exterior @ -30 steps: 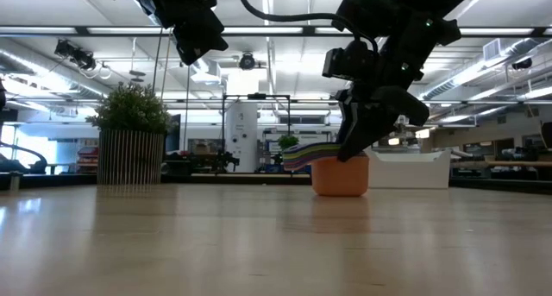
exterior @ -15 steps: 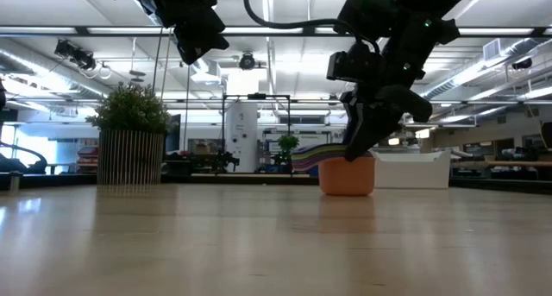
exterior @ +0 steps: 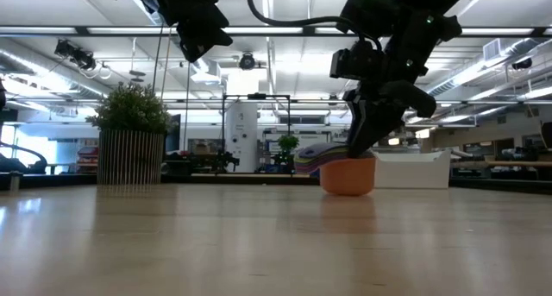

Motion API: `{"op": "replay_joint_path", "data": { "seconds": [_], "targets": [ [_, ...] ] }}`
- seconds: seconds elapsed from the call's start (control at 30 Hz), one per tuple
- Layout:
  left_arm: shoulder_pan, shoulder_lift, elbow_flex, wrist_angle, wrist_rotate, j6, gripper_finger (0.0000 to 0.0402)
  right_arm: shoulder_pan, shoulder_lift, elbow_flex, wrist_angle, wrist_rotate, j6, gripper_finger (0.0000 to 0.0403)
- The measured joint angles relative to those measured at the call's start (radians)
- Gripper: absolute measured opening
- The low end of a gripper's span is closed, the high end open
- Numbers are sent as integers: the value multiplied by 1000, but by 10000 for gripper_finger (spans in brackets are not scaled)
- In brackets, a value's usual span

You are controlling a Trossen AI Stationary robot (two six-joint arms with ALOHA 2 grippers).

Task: Nest measuring cups in basket
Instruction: Put the nested measuring cups into the white bin

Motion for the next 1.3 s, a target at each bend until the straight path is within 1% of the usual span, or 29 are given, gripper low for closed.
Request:
{"op": "replay_joint_path", "data": {
  "seconds": [0.2,0.3,0.5,0.6,0.7,0.83,1.0,1.3],
  "targets": [
    [0,0,0,0,0,0,142,-6,0,0,-1,-4,-2,76],
    [0,0,0,0,0,0,142,-18,-1,1,-3,-26,-3,80],
    [0,0,0,0,0,0,142,-44,-1,2,-6,-105,-3,101],
    [0,0,0,0,0,0,142,-48,-1,2,-11,-127,-5,114],
    [0,0,0,0,0,0,142,-49,-1,21,-54,-128,-68,125],
    [0,0,0,0,0,0,142,-54,1,77,-103,-73,-107,136],
    [0,0,0,-1,0,0,142,-88,1,105,-118,-105,-107,140],
    [0,0,0,-1,0,0,142,-110,0,113,-152,-109,-132,139]
  ]
}}
